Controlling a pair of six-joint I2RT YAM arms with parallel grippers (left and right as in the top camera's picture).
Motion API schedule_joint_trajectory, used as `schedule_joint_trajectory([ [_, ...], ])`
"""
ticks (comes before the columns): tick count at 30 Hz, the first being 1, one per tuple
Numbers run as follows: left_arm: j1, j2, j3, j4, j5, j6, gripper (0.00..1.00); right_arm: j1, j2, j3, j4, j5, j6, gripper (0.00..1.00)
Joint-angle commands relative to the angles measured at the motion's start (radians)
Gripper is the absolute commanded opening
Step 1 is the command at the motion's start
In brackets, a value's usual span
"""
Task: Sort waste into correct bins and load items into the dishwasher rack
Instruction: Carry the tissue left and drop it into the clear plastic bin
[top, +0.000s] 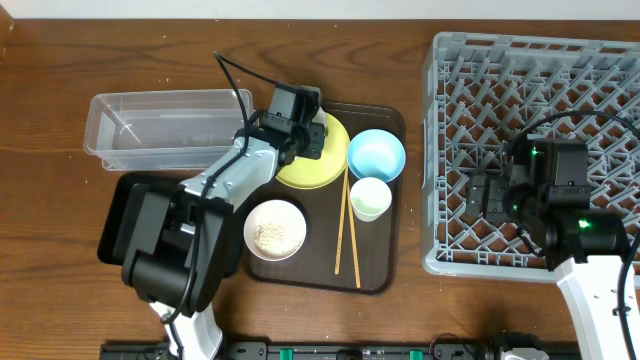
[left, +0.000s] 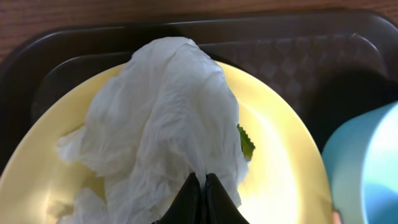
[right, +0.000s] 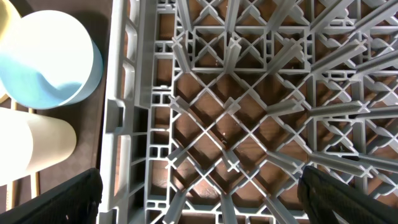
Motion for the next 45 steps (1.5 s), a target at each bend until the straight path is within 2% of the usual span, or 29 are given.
schedule_joint_trajectory([
  [1, 0.011, -0.111, 0.014, -0.024, -0.013, 0.006, 0.06, 0.009, -0.011, 0.02, -0.002, -0.005, -0.005, 0.99],
  [6, 0.052, -0.247, 0.014, -0.097, -0.013, 0.006, 0.06, 0.009, -0.011, 0.02, -0.002, -0.004, -0.005, 0.99],
  [12, 0.179, -0.378, 0.014, -0.166, -0.014, 0.006, 0.06, 0.009, -0.011, 0.02, -0.002, -0.004, -0.005, 0.99],
  [17, 0.309, -0.406, 0.014, -0.227, -0.031, 0.005, 0.06, 0.009, -0.011, 0.02, -0.002, -0.005, -0.005, 0.99],
  [23, 0.387, -0.404, 0.013, -0.323, -0.031, 0.006, 0.08, 0.009, -0.011, 0.02, -0.001, -0.004, -0.005, 0.99],
  [24, 0.391, -0.404, 0.013, -0.33, -0.031, 0.006, 0.15, 0.009, -0.011, 0.02, 0.0, -0.005, -0.005, 0.99],
  [26, 0.391, -0.404, 0.013, -0.337, -0.031, 0.005, 0.36, 0.009, -0.011, 0.02, 0.001, -0.004, -0.005, 0.99],
  [28, 0.385, -0.404, 0.013, -0.337, -0.011, 0.006, 0.4, 0.009, -0.011, 0.02, 0.0, -0.005, -0.005, 0.99],
  [30, 0.374, -0.404, 0.013, -0.336, 0.037, 0.015, 0.47, 0.009, -0.011, 0.02, -0.001, -0.005, -0.005, 0.99],
  [35, 0.31, -0.404, 0.013, -0.344, 0.161, 0.145, 0.51, 0.009, -0.011, 0.02, -0.001, -0.005, -0.005, 0.99],
  [41, 0.199, -0.383, 0.009, -0.351, 0.156, 0.259, 0.57, 0.009, -0.011, 0.02, -0.001, -0.005, -0.005, 0.99],
  [45, 0.136, -0.33, 0.009, -0.35, 0.151, 0.294, 0.65, 0.009, -0.011, 0.02, -0.001, -0.005, -0.005, 0.99],
])
